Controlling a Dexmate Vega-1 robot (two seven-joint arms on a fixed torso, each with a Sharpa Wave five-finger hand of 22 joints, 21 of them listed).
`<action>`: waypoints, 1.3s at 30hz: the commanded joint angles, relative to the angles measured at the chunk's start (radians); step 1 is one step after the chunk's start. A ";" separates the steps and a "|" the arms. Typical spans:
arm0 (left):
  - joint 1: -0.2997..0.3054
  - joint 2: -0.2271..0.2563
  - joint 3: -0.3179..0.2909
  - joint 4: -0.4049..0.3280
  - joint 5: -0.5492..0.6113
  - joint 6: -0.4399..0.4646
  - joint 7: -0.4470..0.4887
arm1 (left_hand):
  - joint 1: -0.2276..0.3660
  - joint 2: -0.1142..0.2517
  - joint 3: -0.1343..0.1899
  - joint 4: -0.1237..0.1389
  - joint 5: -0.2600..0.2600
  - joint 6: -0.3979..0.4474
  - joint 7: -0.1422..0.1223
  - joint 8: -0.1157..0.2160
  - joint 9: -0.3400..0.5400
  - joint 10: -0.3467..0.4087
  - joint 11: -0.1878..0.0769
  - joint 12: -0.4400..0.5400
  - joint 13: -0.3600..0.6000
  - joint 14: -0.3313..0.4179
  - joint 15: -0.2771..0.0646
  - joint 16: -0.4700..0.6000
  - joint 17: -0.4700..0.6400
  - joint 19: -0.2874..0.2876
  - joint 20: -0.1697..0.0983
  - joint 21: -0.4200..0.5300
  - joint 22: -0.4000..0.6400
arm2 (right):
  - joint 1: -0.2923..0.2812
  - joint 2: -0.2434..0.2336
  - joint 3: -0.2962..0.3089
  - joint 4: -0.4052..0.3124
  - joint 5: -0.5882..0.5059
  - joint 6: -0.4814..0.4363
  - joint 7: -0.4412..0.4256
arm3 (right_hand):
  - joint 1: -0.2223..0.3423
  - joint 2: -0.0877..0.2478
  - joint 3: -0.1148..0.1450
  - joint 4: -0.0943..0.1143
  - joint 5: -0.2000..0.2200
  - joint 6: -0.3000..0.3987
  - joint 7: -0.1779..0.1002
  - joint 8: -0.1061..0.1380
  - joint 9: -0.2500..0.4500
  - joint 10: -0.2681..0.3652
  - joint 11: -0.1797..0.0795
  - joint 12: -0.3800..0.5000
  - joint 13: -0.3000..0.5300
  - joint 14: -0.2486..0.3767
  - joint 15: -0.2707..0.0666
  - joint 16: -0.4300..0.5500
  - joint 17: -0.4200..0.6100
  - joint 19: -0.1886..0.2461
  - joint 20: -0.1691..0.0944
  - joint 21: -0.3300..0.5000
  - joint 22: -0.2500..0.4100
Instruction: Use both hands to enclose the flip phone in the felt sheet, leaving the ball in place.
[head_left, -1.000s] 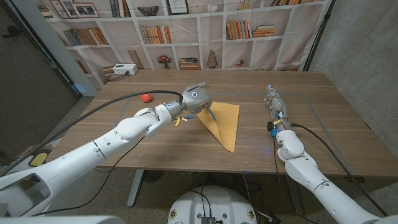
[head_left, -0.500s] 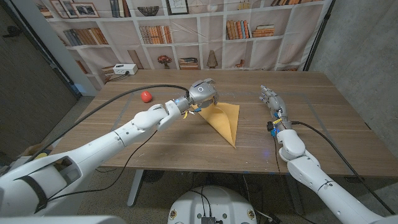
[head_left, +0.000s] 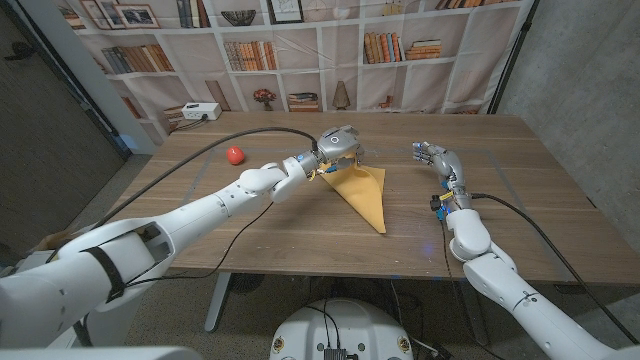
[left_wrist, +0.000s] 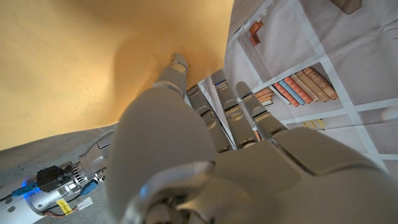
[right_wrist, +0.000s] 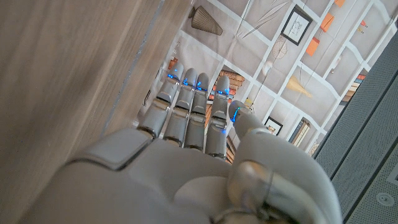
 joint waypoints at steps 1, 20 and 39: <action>-0.111 -0.119 0.106 0.201 -0.108 -0.087 0.007 | 0.016 -0.001 -0.008 0.002 0.002 -0.011 -0.007 -0.015 0.001 0.039 -0.019 -0.011 0.078 0.012 -0.158 0.009 0.007 0.007 -0.001 0.010 0.003 | -0.035 -0.102 0.005 -0.101 -0.042 -0.070 0.053 | 0.093 -0.011 0.127 -0.014 0.069 0.043 -0.013 0.000 0.002 0.036 -0.007 -0.009 0.002 0.003 -0.018 -0.029 -0.004 -0.023 -0.007 -0.005 0.000; -0.195 -0.204 0.203 0.347 -0.168 -0.086 -0.025 | 0.024 -0.001 -0.018 0.003 0.002 -0.006 -0.009 -0.024 0.000 0.052 -0.019 -0.022 0.061 0.012 -0.158 0.008 0.013 0.005 0.002 0.016 0.003 | -0.024 -0.343 -0.067 -0.388 -0.146 -0.503 0.198 | 0.290 0.004 0.252 0.001 0.165 0.100 -0.109 -0.041 0.002 0.081 -0.089 -0.044 0.004 -0.122 -0.083 -0.070 0.048 -0.187 -0.003 -0.070 0.002; -0.247 -0.263 0.264 0.470 -0.232 -0.130 -0.060 | 0.032 0.001 -0.026 0.005 0.001 -0.015 0.000 -0.040 0.000 0.064 -0.018 -0.031 0.044 0.013 -0.158 0.003 0.014 0.002 0.008 0.023 0.002 | 0.155 -0.362 -0.230 -0.368 -0.233 -0.656 0.351 | 0.273 -0.033 0.191 0.002 0.156 0.068 -0.100 -0.077 0.003 0.042 -0.084 -0.078 0.003 -0.180 -0.058 -0.086 0.057 -0.225 0.006 -0.086 -0.001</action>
